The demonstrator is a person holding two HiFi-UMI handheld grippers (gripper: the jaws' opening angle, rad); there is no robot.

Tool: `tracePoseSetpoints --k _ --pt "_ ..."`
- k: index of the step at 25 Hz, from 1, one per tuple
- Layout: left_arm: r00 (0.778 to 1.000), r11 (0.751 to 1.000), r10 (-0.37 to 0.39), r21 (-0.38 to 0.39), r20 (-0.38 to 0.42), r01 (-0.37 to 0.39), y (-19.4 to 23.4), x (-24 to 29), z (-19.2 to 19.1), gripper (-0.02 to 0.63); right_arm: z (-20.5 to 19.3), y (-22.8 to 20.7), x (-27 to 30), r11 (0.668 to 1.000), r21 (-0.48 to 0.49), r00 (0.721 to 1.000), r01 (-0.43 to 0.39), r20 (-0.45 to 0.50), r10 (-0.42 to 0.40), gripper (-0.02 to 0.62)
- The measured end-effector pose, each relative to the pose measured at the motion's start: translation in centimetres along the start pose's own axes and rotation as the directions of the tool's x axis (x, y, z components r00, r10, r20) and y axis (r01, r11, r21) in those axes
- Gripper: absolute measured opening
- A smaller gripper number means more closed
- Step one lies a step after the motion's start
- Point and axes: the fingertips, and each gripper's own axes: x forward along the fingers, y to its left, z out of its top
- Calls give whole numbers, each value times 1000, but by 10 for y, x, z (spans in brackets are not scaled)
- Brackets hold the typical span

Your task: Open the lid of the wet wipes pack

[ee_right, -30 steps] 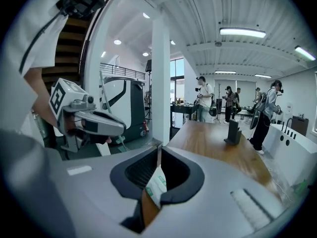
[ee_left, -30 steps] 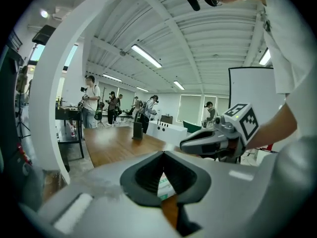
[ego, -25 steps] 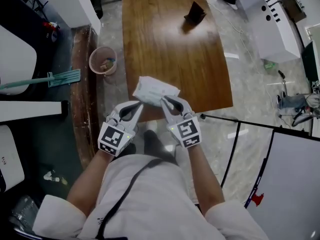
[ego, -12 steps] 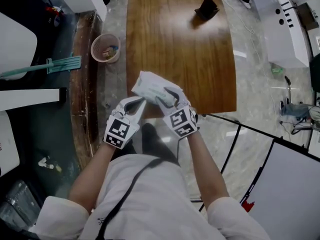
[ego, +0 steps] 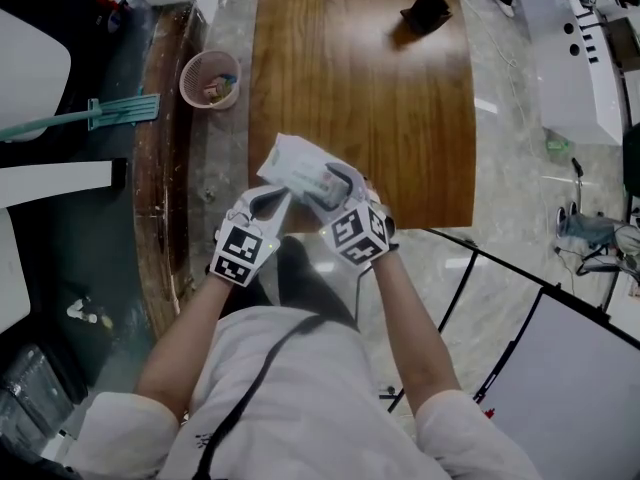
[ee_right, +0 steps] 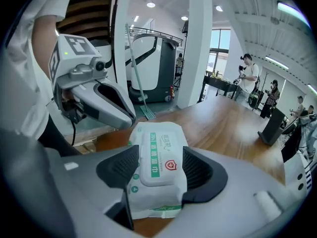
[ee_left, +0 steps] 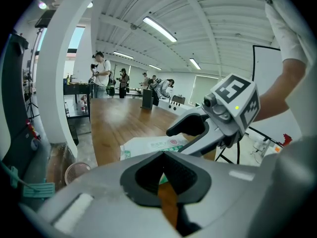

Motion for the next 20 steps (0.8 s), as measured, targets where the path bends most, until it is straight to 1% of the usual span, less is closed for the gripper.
tracePoseSetpoints --k 5,10,15,20 --pt "1000 1000 8 -1 -24 -8 0 12 -8 6 -3 -1 5 999 -31 999 -22 -26 21 285" --pt "999 1000 5 -11 -41 -5 -1 21 -15 6 -6 -3 10 998 -31 998 -49 -42 48 302" --pt "998 1000 1 -22 -61 -2 1 30 -23 6 -6 -3 11 997 -40 997 -70 -46 69 302" --pt "998 1000 3 -21 -63 -5 2 32 -24 6 -6 -5 12 995 22 994 -102 -31 102 298"
